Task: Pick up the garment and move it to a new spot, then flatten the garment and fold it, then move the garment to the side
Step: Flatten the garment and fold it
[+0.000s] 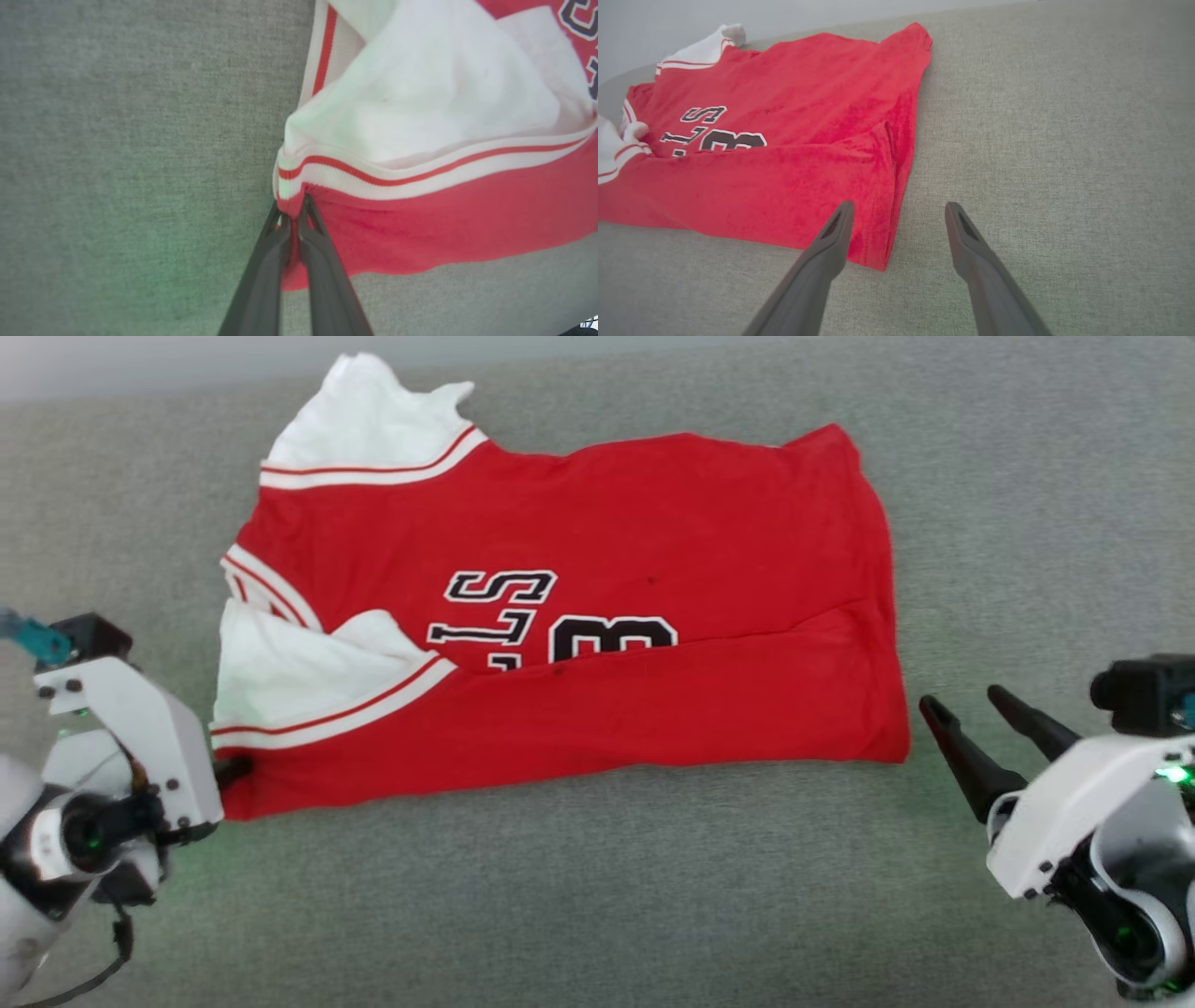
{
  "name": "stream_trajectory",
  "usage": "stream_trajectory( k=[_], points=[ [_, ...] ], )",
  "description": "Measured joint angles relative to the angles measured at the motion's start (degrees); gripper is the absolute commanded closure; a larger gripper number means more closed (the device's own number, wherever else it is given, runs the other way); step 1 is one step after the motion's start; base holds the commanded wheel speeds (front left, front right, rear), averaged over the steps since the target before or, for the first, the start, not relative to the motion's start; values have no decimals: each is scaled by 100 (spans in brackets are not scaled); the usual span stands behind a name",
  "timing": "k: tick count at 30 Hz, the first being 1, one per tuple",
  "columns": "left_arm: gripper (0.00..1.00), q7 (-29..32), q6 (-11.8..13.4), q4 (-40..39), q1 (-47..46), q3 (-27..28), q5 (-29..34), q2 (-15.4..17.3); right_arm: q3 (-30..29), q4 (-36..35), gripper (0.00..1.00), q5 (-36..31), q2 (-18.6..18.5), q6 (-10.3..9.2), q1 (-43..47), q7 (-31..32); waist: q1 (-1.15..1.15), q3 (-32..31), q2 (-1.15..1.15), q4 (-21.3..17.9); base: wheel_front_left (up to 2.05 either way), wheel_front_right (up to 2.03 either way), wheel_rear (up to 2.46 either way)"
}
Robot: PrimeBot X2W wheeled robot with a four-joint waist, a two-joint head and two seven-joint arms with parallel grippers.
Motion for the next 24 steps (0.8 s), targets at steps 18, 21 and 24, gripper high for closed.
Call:
stream_trajectory(
  k=[18, 21, 24],
  points=[
    [100, -92, -260, 199, -343, -19, 159, -456, 296, 1494, 77, -712, 84, 0, -1099, 1140, 0, 325, 0, 468, 0, 0, 0],
    [100, -108, -289, 240, -348, -2, 157, -509, 316, 1575, 100, -836, 59, 0, -1218, 1149, 0, 342, 0, 500, 0, 0, 0],
    [100, -132, -315, 287, -348, 5, 147, -542, 322, 1612, 100, -835, 74, 0, -1274, 1163, 0, 321, 0, 510, 0, 0, 0]
  ],
)
